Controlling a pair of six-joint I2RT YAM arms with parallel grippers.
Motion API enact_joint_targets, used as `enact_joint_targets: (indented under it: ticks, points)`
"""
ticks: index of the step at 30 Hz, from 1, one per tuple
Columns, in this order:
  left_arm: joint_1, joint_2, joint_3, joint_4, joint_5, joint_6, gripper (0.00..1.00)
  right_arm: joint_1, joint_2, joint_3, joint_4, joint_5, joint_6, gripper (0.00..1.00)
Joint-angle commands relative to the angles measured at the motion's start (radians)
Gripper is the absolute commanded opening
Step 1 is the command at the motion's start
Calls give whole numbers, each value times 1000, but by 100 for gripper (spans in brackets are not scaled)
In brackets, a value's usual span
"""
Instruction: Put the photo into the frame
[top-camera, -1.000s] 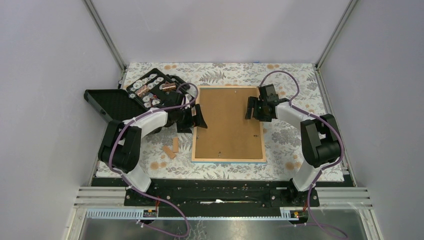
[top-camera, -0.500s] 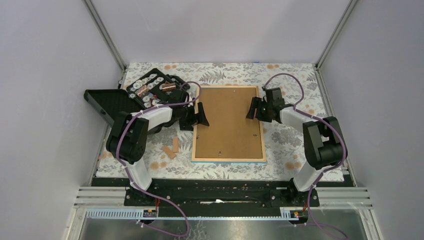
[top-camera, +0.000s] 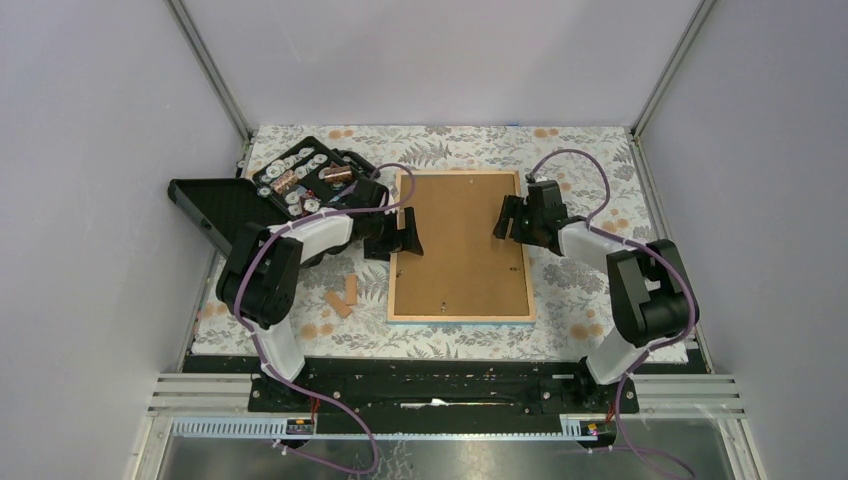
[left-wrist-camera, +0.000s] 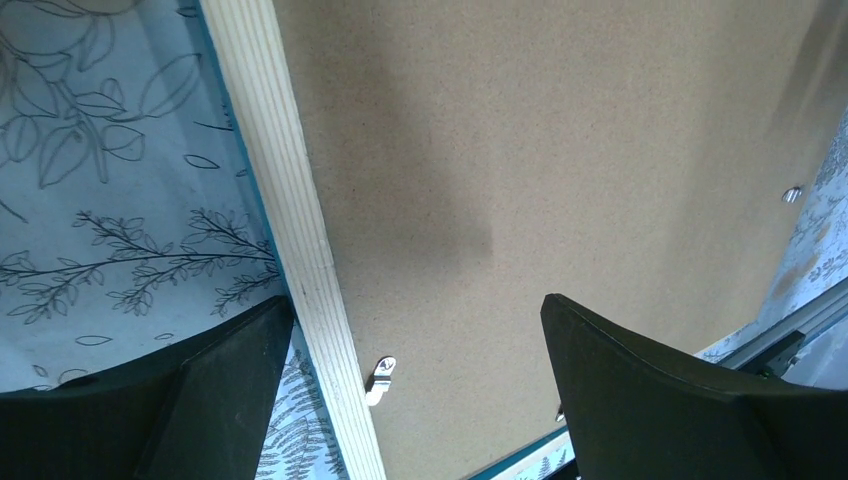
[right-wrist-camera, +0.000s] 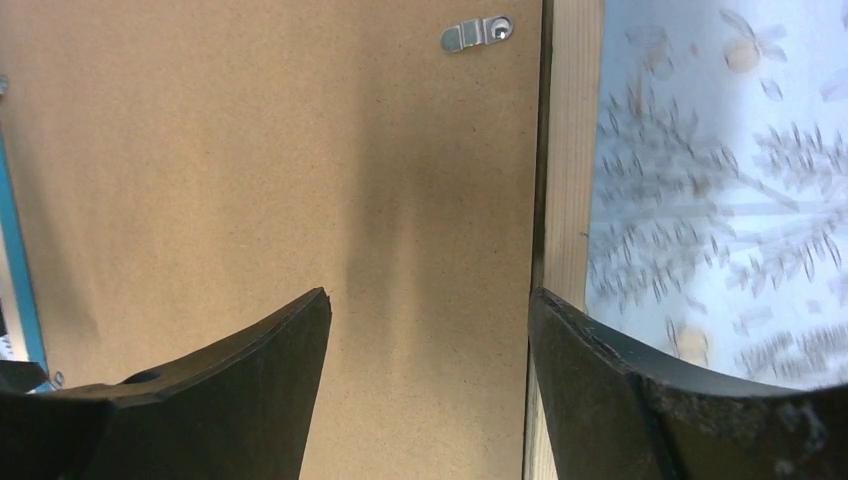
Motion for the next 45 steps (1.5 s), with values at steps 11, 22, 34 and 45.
enact_joint_targets:
  ticks: [11, 22, 34, 45]
  points:
    - [-77, -48, -18, 32, 98, -7, 99, 92, -349, 40, -490, 175, 29, 97]
    - [-72, -59, -1, 11, 101, 6, 99, 92, -258, 29, -462, 137, -12, 100]
    - [-69, -53, -33, 56, 191, -40, 99, 93, -107, -52, -351, 61, 41, 100]
    - [-74, -115, -26, 30, 129, -17, 99, 93, -188, -7, -431, 66, 25, 100]
